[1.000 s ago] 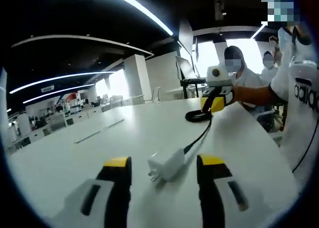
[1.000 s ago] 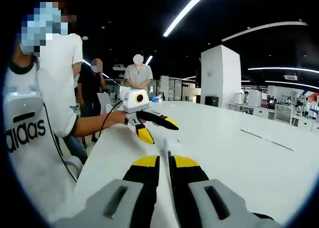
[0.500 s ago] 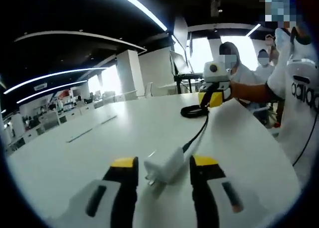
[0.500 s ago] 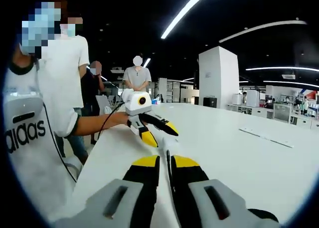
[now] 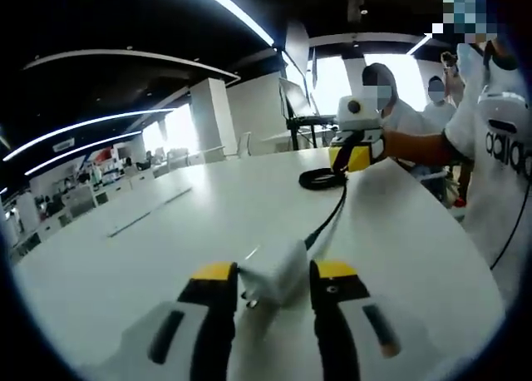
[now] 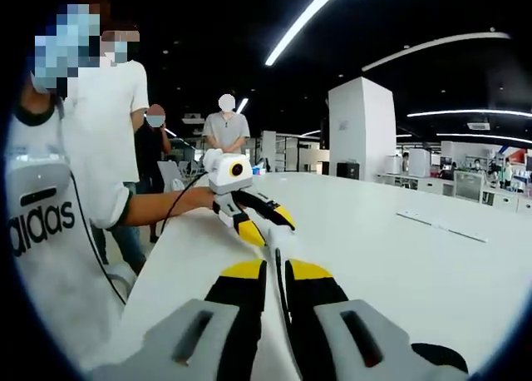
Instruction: Plug the desk Type‑C cable into the charger adapter.
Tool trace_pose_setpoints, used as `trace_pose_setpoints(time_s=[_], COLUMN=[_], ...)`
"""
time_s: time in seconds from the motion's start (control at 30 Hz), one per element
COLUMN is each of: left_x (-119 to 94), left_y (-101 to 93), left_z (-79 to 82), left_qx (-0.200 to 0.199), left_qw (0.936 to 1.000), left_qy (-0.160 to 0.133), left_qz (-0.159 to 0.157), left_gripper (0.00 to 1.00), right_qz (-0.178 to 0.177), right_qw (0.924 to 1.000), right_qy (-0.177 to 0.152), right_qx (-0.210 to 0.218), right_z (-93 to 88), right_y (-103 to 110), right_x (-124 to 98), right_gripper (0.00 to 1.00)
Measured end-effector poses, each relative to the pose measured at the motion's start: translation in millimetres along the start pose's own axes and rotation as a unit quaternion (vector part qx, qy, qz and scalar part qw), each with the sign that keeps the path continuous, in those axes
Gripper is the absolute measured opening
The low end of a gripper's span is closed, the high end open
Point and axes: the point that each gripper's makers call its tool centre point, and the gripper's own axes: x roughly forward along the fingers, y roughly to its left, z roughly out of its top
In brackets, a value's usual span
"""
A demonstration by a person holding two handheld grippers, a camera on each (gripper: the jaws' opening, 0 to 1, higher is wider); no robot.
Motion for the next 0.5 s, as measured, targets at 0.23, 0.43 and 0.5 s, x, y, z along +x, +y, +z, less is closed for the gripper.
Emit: trace_pose_setpoints(time_s=[0.23, 0.43, 0.5], left_x=[-0.3, -0.8, -1.3], left_y=[2.8, 2.6, 2.2], left_z=[-0.8, -1.3, -1.4], left_qx=[0.003, 0.003, 0.003], left_qw=[1.0000, 1.0000, 1.0000], left_qy=[-0.001, -0.001, -0.002], left_qz=[0.005, 0.005, 0.003], left_gripper=[0.30, 0.30, 0.30], right_qz=[0.001, 0.003, 0.007], right_qw=[1.0000, 1.0000, 0.9998], right_qy=[0.003, 0.007, 0.019], right_qx=[-0.001, -0.003, -0.007], right_z=[-3.0, -5.5, -9.3], right_y=[0.0, 0.4, 1.1], right_x=[1.2, 3.4, 6.7], right_gripper=[0.09, 0.09, 0.10])
